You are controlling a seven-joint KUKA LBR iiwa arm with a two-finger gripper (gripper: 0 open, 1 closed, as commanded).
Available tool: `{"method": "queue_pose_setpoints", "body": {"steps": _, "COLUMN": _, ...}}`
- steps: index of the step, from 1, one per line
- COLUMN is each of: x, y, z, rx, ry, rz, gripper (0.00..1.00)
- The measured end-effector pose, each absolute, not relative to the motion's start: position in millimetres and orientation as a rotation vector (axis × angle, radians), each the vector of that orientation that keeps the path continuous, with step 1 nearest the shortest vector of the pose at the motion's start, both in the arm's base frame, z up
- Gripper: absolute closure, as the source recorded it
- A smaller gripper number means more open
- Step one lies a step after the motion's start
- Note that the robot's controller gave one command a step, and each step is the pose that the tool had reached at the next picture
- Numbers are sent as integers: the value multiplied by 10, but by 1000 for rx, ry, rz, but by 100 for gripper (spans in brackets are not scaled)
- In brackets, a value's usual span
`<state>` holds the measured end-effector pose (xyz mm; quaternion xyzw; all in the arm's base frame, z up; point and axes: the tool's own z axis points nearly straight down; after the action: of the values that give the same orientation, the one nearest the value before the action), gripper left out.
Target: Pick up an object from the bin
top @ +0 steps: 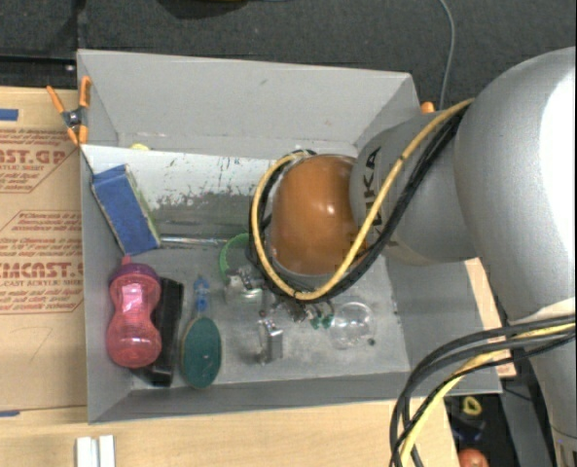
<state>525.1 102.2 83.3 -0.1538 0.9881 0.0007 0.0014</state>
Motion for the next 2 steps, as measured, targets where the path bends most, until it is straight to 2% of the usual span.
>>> {"method": "queue_pose_setpoints", "body": {"steps": 1, "x": 5331, "y": 1619, "z": 1054, "rx": -106, "ry": 3139, "rz": -3, "gripper": 0}}
{"method": "queue_pose_setpoints", "body": {"steps": 2, "x": 5220, "y": 1896, "z": 789, "rx": -756, "ry": 3053, "rz": -37, "gripper": 0}}
